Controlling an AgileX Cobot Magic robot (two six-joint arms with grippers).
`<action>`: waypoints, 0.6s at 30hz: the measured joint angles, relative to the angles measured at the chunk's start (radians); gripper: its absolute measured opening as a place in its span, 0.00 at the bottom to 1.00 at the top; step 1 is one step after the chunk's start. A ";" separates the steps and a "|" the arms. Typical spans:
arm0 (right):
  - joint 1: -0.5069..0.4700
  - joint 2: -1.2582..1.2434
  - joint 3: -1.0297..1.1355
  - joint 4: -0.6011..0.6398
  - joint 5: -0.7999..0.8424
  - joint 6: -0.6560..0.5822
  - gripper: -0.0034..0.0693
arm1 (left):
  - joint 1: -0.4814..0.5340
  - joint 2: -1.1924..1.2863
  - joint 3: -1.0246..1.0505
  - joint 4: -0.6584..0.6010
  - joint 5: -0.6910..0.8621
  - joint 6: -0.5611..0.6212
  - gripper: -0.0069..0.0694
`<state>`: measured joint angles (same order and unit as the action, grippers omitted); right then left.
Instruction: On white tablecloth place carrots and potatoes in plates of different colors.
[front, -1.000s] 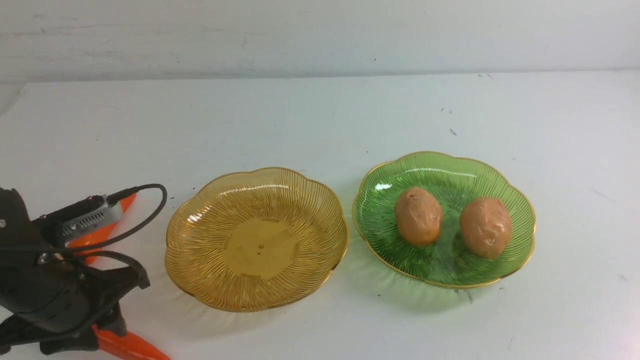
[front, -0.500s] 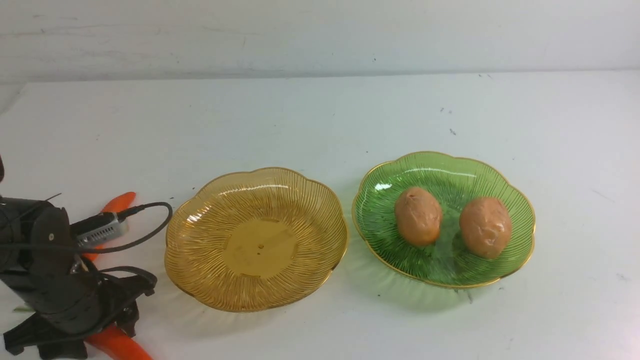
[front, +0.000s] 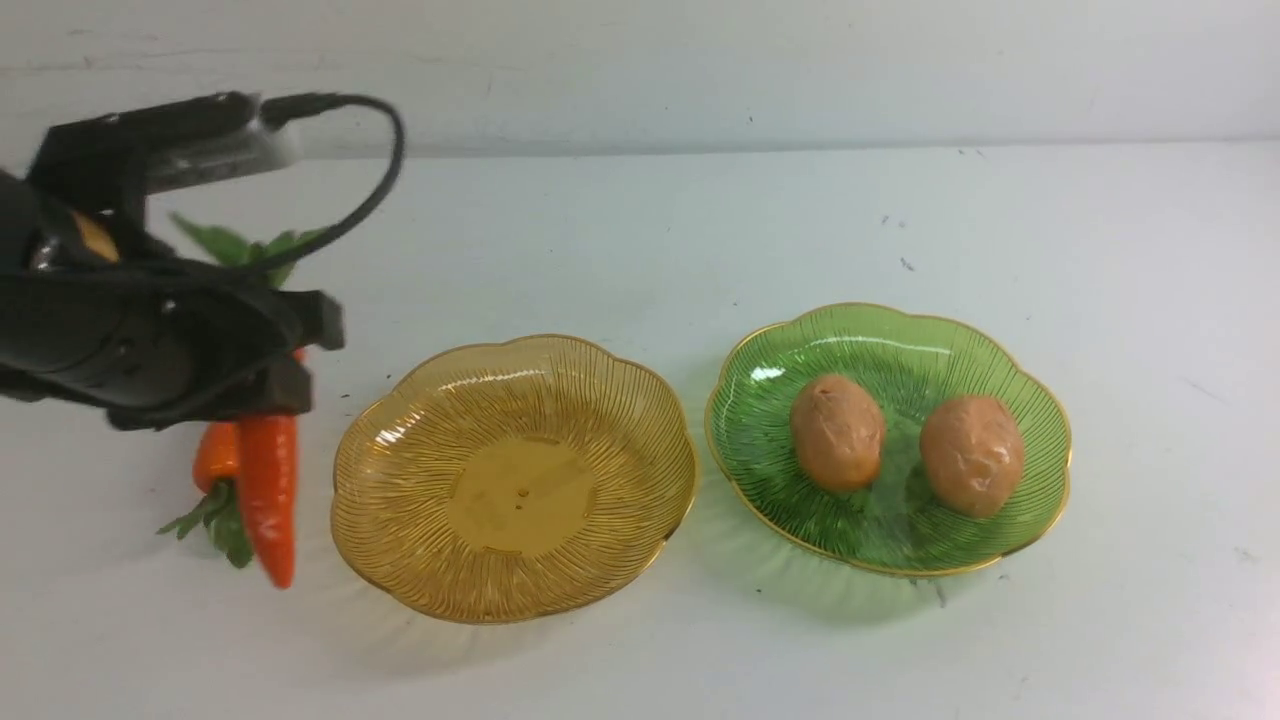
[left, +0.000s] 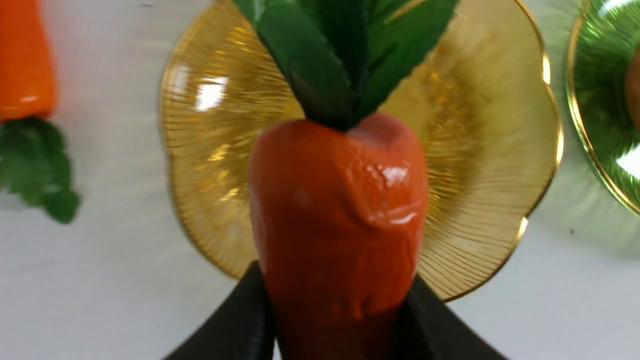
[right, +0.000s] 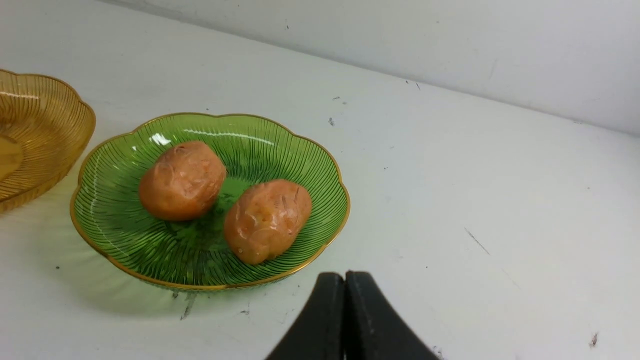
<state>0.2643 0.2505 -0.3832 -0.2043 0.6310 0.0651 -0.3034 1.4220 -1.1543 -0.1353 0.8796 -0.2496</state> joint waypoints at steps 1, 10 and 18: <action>0.000 0.000 0.000 0.000 0.000 0.000 0.03 | -0.019 0.044 -0.013 -0.007 -0.014 0.014 0.42; 0.000 0.000 0.000 0.000 0.000 0.000 0.03 | -0.050 0.318 -0.172 -0.009 -0.054 0.072 0.65; 0.000 0.000 0.000 0.000 -0.001 0.000 0.03 | -0.050 0.420 -0.305 0.008 -0.012 0.104 0.87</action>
<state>0.2643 0.2505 -0.3832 -0.2043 0.6301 0.0651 -0.3537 1.8422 -1.4595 -0.1269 0.8677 -0.1451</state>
